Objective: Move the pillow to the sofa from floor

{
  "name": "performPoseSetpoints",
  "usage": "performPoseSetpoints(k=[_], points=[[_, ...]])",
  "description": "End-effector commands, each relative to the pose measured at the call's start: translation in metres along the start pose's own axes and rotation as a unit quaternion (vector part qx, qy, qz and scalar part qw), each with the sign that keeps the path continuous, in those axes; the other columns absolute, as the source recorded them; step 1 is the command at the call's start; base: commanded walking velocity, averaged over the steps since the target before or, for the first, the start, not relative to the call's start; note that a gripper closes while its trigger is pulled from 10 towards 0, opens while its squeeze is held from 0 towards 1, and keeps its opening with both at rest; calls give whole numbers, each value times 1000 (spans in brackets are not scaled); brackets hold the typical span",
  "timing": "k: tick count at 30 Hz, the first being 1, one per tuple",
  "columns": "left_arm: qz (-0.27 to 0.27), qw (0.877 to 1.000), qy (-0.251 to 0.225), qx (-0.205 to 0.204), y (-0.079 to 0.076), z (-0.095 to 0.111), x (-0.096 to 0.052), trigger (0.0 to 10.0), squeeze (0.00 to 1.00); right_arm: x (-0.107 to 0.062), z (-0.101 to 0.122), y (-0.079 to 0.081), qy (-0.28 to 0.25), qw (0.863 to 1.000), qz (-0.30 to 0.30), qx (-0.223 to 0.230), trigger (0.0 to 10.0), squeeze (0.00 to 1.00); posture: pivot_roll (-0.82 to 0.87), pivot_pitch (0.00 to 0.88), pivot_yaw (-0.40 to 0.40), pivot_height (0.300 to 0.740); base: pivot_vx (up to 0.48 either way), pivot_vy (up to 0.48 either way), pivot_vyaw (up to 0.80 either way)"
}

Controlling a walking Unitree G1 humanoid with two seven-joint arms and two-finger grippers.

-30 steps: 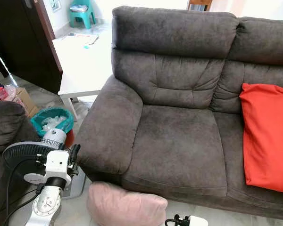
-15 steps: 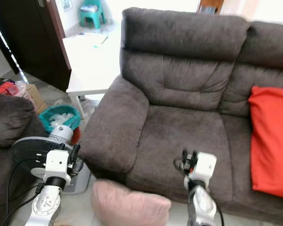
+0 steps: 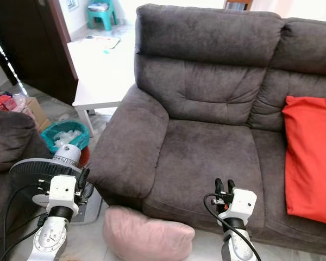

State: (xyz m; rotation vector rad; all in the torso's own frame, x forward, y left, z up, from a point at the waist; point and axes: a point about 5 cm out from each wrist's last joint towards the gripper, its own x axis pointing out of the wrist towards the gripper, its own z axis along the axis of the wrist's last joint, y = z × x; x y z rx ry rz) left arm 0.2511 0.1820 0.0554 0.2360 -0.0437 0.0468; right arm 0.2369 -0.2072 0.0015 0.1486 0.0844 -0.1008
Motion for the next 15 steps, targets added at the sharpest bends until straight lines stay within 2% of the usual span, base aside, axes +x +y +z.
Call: performPoseSetpoints(k=[1,15], points=[[-2,1000,5,-1,0,0,2,10000,0,0,3,1,-3,1000,-1,2,10000,0,99,20,-37,740,0,0,0],[-19,1000,4,-12,-4,2,4,10000,0,7,8,6,-4,1000,2,7,10000,0,103,25,-37,740,0,0,0]])
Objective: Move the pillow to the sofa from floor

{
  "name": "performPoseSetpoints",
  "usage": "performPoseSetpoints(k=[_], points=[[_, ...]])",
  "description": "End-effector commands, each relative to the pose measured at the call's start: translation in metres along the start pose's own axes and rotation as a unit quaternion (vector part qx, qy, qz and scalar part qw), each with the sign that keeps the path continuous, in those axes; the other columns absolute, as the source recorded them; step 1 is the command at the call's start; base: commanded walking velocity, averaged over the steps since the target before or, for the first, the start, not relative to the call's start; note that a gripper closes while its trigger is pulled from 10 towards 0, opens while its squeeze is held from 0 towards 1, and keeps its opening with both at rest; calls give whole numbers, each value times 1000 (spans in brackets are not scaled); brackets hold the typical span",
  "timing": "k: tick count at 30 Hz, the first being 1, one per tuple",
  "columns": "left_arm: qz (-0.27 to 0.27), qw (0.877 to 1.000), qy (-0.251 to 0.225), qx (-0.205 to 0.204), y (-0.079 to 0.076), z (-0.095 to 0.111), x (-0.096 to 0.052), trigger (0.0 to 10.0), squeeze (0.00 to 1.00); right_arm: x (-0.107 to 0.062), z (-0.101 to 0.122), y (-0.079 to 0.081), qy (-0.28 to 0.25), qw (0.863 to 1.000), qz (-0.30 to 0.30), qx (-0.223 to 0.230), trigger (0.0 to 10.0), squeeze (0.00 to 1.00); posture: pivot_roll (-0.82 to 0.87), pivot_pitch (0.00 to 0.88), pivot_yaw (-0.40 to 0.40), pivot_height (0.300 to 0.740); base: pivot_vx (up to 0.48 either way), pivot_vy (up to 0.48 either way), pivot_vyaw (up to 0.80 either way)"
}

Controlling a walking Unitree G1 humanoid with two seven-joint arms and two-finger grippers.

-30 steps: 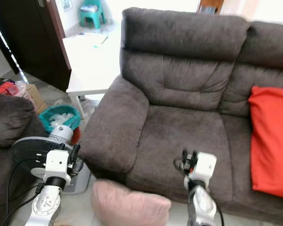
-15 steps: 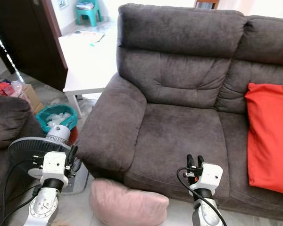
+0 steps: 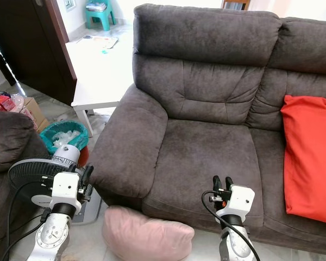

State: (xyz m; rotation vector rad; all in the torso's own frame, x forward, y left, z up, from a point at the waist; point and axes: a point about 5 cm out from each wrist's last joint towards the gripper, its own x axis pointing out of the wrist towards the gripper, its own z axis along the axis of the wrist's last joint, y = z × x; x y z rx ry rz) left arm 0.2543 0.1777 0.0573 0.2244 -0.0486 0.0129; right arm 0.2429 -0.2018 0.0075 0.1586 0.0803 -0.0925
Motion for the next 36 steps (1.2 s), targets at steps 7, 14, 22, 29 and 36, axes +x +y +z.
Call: performPoseSetpoints(k=[7,14,22,29,36], points=[[-7,1000,7,-9,-2,0,1,10000,0,4,-2,-3,22,1000,-5,-4,10000,0,100,28,-39,740,0,0,0],[-5,1000,8,-11,-1,-1,1,10000,0,6,-3,-3,29,1000,-4,-5,10000,0,97,28,-38,740,0,0,0],[-5,1000,8,-11,-1,0,2,10000,0,8,-3,-2,33,999,-4,-5,10000,0,96,24,-37,740,0,0,0],[-5,1000,8,-10,0,0,2,10000,0,8,-5,-2,40,999,0,-5,10000,0,96,23,-36,697,0,0,0],[-4,1000,9,-11,-1,0,3,10000,0,8,-5,-3,39,999,4,-7,10000,0,94,23,-39,663,0,0,0]])
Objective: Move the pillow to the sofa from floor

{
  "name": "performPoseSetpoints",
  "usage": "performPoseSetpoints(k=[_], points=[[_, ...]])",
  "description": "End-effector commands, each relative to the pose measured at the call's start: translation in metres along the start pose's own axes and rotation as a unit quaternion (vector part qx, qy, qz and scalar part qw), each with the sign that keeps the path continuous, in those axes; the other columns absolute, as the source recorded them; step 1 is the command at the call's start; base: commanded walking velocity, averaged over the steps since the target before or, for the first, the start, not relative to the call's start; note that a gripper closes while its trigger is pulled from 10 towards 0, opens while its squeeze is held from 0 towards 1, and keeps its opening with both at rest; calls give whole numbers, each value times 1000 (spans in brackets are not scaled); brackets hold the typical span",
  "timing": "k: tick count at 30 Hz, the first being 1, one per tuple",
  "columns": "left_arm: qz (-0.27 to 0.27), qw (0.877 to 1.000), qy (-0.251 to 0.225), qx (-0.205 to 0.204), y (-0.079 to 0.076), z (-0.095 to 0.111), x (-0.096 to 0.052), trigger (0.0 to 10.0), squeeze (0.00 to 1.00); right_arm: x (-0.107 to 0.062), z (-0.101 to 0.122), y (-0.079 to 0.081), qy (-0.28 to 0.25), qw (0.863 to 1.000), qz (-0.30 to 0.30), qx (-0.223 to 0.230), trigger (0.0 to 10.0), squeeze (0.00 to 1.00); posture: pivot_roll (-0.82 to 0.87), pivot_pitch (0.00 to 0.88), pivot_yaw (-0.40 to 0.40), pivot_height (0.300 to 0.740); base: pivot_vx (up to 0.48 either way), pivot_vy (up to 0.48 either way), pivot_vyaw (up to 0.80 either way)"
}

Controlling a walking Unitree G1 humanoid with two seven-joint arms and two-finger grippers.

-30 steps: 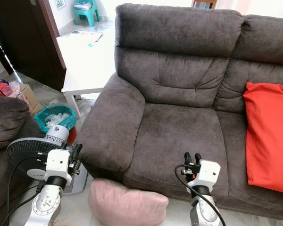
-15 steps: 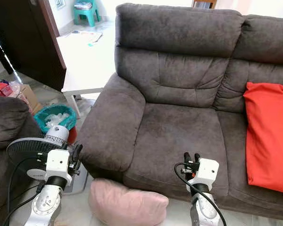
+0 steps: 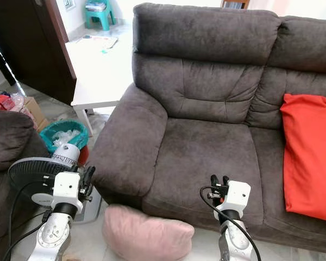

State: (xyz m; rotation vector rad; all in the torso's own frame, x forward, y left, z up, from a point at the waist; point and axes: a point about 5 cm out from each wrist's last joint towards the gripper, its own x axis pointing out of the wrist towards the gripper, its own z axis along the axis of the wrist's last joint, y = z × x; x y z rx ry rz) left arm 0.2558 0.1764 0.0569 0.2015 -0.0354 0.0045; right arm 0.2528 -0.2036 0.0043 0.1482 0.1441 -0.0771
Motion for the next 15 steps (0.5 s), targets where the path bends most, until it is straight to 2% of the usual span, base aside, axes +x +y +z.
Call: performPoseSetpoints(k=[1,15], points=[[1,1000,3,0,1,0,1,10000,0,-2,-3,-2,7,1000,-2,0,10000,0,94,23,-39,663,0,0,0],[3,1000,6,-1,-1,-1,1,10000,0,-2,-6,-4,16,1000,-3,-2,10000,0,95,28,-46,663,0,0,0]])
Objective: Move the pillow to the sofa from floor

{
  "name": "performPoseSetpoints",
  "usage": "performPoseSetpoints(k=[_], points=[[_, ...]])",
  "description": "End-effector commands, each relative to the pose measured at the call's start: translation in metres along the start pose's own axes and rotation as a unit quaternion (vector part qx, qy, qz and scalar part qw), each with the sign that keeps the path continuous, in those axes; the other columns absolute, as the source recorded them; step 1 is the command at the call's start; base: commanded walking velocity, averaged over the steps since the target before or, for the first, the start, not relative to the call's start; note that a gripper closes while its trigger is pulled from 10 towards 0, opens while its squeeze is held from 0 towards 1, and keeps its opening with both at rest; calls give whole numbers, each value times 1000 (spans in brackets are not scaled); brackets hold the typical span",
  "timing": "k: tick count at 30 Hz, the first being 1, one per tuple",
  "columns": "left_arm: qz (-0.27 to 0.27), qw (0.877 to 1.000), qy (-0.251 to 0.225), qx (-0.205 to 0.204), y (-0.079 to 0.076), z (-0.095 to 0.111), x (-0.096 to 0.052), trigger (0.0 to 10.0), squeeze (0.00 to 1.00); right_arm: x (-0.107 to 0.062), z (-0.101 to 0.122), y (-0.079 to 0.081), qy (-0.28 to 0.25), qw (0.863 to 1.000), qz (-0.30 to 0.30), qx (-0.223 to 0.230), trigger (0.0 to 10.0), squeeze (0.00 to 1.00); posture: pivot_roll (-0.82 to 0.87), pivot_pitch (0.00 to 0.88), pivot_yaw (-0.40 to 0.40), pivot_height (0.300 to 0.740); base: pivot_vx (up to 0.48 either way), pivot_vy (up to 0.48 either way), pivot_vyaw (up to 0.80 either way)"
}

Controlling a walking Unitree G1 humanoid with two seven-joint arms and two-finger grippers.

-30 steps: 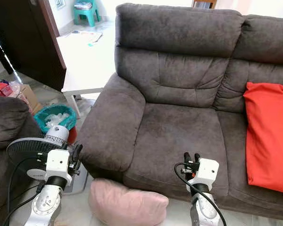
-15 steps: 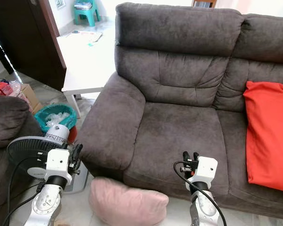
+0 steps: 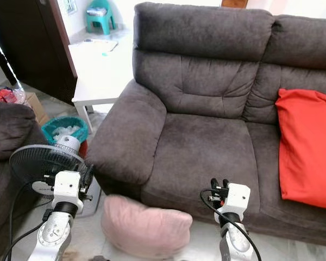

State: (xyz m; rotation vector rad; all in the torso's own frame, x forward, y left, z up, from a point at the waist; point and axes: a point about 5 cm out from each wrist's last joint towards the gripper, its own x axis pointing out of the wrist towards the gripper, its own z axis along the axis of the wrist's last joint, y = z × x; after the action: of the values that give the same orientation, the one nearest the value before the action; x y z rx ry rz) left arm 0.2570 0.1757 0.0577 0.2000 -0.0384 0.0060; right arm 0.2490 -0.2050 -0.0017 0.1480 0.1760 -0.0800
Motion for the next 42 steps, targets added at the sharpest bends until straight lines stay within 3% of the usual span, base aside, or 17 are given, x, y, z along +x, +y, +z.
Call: performPoseSetpoints(k=[1,28,42], points=[[2,1000,8,-1,0,-2,0,10000,0,0,0,-1,0,1000,0,-2,10000,0,95,28,-47,663,0,0,0],[11,1000,15,-5,3,-5,-1,10000,0,2,2,8,2,1000,15,-6,10000,0,94,35,-50,663,0,0,0],[11,1000,13,-9,1,-4,-1,10000,0,4,2,12,10,1000,24,-13,10000,0,93,32,-53,565,0,0,0]])
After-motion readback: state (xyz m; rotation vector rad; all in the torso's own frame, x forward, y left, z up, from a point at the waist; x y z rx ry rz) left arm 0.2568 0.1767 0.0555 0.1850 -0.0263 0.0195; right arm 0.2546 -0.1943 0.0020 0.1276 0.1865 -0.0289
